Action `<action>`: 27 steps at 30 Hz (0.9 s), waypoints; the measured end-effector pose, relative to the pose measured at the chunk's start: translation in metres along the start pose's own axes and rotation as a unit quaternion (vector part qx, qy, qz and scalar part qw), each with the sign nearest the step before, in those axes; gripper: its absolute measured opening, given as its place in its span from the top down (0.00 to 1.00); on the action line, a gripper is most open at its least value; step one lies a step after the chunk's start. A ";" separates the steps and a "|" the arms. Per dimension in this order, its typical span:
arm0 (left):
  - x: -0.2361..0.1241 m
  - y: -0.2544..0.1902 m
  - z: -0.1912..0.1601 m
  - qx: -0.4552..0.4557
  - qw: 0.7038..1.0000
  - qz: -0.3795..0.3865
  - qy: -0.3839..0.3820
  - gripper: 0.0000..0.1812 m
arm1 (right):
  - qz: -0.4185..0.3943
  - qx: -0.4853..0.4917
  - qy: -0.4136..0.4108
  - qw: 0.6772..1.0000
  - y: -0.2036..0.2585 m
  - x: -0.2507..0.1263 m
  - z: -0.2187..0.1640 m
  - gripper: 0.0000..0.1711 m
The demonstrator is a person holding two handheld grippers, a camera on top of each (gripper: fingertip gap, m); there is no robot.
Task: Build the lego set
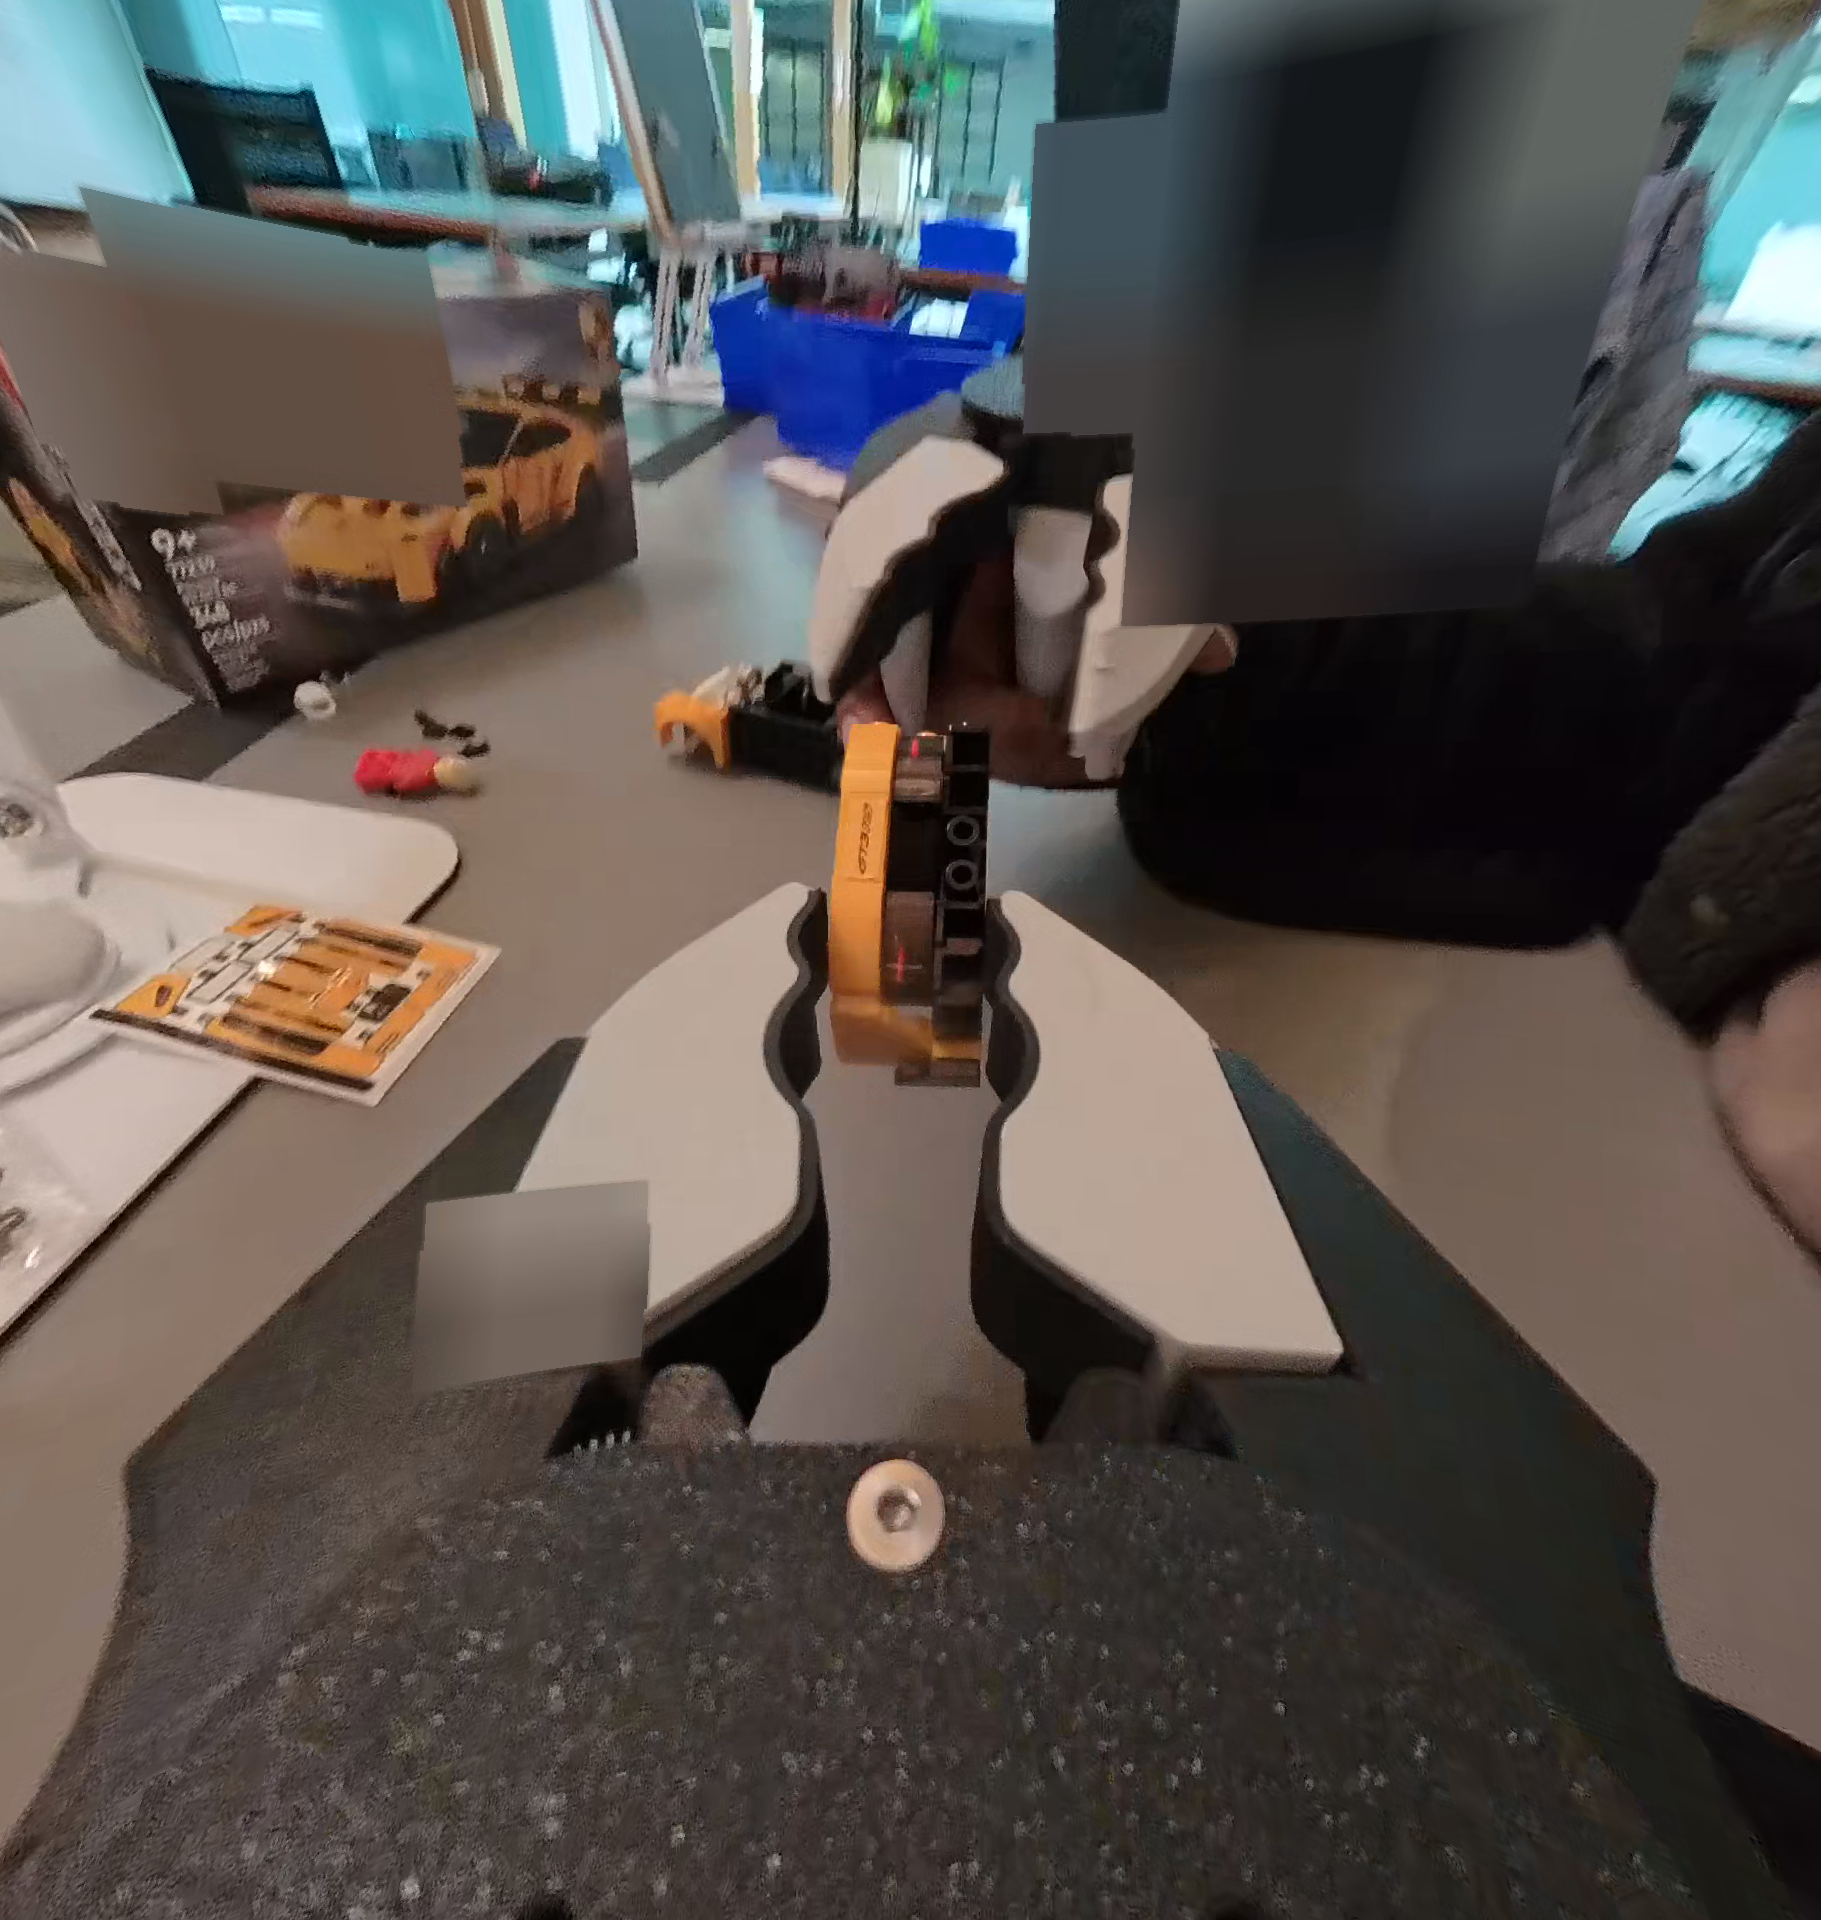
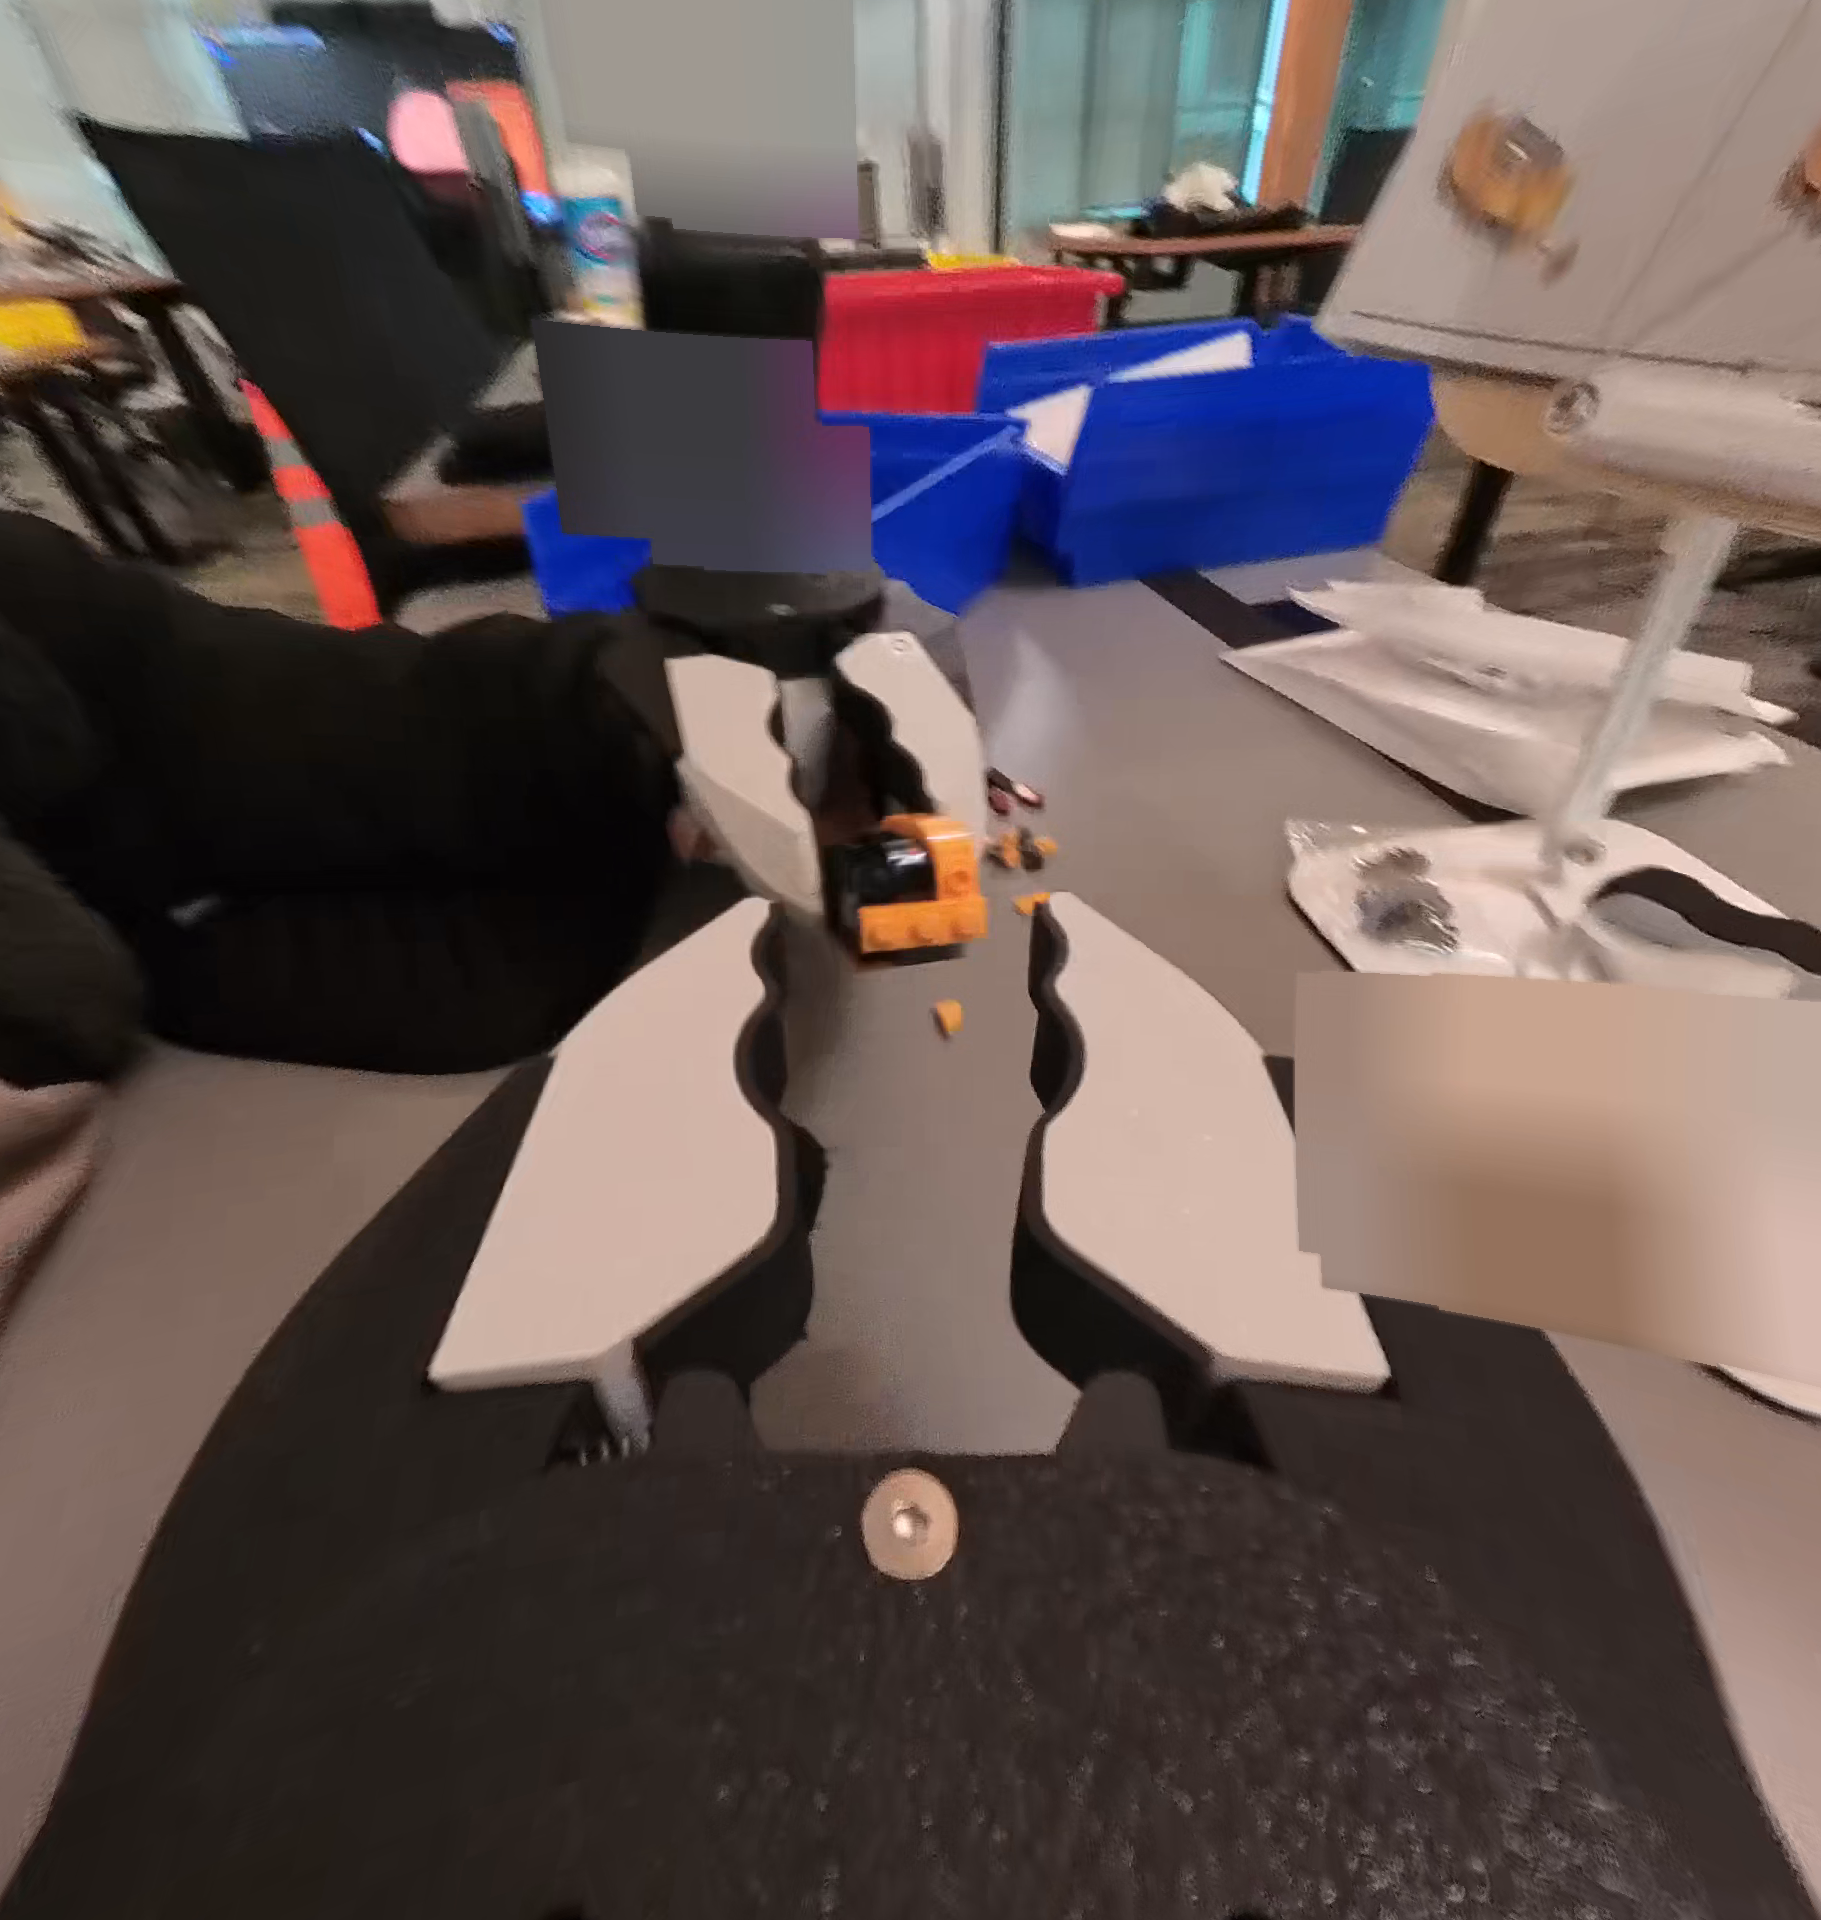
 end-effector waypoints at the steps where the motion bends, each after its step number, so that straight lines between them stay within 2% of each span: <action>1: -0.002 0.000 0.002 -0.004 1.000 -0.006 -0.018 0.85 | 0.015 0.000 -0.003 1.000 0.003 0.001 0.001 0.72; 4: -0.006 -0.004 0.006 -0.013 0.997 -0.037 -0.063 0.85 | 0.024 -0.008 0.010 1.000 0.007 0.007 0.000 0.70; 8: 0.000 -0.016 0.004 0.014 0.997 -0.060 -0.055 0.84 | 0.038 -0.031 -0.014 0.999 0.016 0.015 0.004 0.84; 9: 0.001 -0.016 0.002 0.013 0.997 -0.064 -0.049 0.85 | 0.036 -0.035 -0.003 0.999 0.017 0.015 0.004 0.84; 11: 0.002 -0.014 -0.002 0.015 0.998 -0.065 -0.015 0.85 | 0.032 -0.027 0.036 0.998 0.016 0.016 0.001 0.84; 13: 0.000 -0.008 -0.008 0.030 0.998 -0.046 0.036 0.77 | -0.003 -0.023 0.097 0.995 0.010 0.017 -0.007 0.84; 14: -0.002 -0.005 -0.010 0.033 0.997 -0.040 0.053 0.76 | -0.020 -0.029 0.131 0.991 0.008 0.018 -0.012 0.84; 17: -0.011 -0.001 -0.011 0.052 0.995 -0.029 0.083 0.80 | -0.025 -0.029 0.187 0.982 0.008 0.026 -0.022 0.84; 23: -0.037 0.014 -0.010 0.084 0.986 0.045 0.138 0.85 | 0.011 -0.022 0.282 0.959 0.026 0.035 -0.022 0.84; 27: -0.046 0.009 -0.016 0.077 0.984 0.026 0.159 0.87 | 0.023 -0.023 0.315 0.949 0.033 0.042 -0.025 0.84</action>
Point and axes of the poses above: each gripper's, where its closed fingertips meet, x out along the fingers, z out of its top, y = z × x across the jaws, the point moved 9 cm from there along -x, back along the fingers, and after that the axes turned 13 degrees about z, right-handed, at the moved point
